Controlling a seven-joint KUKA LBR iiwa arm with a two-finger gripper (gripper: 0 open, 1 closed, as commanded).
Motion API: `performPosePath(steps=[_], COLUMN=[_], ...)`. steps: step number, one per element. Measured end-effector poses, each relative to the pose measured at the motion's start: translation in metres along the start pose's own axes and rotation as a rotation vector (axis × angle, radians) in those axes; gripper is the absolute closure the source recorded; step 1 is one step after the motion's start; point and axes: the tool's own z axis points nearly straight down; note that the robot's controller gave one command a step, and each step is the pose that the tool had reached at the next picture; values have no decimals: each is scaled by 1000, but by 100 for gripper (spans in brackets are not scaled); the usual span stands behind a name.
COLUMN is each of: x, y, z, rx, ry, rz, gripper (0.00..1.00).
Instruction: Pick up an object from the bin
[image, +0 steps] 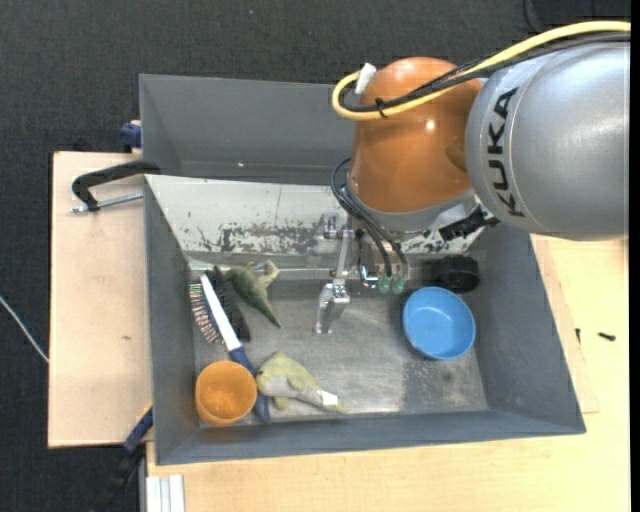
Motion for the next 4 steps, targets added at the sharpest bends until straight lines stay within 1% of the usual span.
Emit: performPosePath(steps=[1, 2, 3, 4], x=[49, 58, 61, 55], y=[10, -14, 9, -7], z=[158, 127, 119, 159], rx=[-1, 1, -2, 0], ry=[-11, -13, -13, -10], rz=[-168, -288, -206, -230], gripper=[0, 0, 0, 0])
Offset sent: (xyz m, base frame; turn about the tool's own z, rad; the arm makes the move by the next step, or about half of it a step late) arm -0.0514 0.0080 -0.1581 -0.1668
